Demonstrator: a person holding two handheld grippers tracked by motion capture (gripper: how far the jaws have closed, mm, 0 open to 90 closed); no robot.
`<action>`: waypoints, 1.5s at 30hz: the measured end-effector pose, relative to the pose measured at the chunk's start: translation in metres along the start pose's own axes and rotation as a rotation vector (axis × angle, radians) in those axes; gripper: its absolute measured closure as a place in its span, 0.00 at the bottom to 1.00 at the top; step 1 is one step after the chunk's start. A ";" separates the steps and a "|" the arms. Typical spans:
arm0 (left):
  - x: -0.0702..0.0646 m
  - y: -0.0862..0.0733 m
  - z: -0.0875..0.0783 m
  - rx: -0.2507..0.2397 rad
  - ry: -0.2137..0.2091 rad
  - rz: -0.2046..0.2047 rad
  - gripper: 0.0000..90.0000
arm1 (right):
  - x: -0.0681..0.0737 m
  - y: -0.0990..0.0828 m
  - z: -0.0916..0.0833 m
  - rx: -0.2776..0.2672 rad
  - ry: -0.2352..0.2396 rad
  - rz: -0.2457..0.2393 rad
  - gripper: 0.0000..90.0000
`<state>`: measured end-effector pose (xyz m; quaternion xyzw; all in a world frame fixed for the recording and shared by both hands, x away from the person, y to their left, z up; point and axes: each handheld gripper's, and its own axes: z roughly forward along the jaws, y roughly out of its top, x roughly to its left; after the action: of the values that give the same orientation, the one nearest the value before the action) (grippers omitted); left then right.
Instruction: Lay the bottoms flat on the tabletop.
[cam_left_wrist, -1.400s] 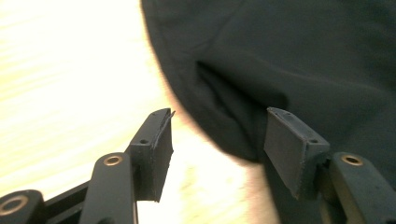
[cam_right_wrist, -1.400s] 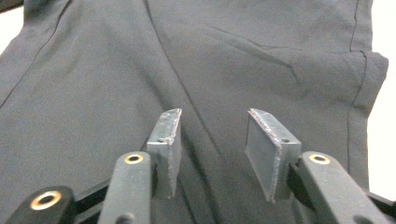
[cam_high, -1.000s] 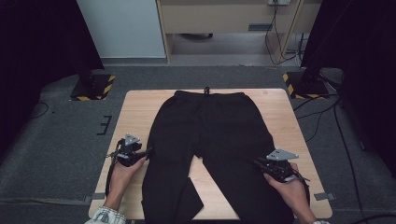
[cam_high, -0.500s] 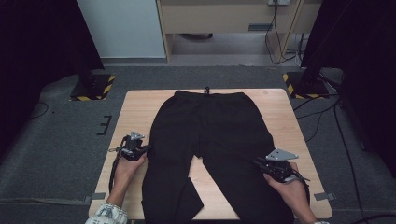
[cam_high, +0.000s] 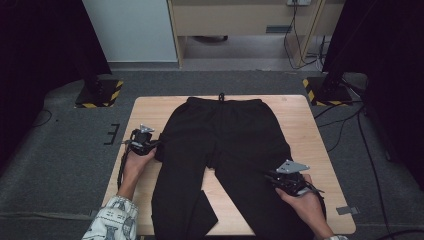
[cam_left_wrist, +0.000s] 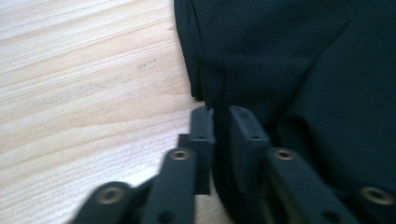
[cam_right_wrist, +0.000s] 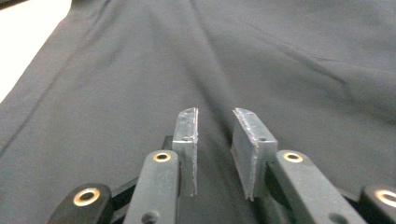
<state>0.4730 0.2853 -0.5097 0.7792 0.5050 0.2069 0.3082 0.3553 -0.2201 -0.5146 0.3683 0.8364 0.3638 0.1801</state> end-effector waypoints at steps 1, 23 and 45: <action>-0.001 -0.002 -0.004 -0.011 0.000 0.003 0.75 | 0.003 0.002 0.002 0.004 0.011 -0.004 0.76; -0.064 -0.105 -0.097 0.060 -0.214 0.090 0.42 | 0.026 0.019 0.017 -0.010 0.049 -0.046 0.65; -0.020 -0.072 -0.068 0.145 -0.056 0.202 0.98 | 0.017 0.016 0.013 -0.020 0.033 -0.018 0.64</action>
<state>0.3736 0.3070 -0.5103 0.8518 0.4286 0.1780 0.2429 0.3594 -0.1939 -0.5115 0.3528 0.8388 0.3766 0.1735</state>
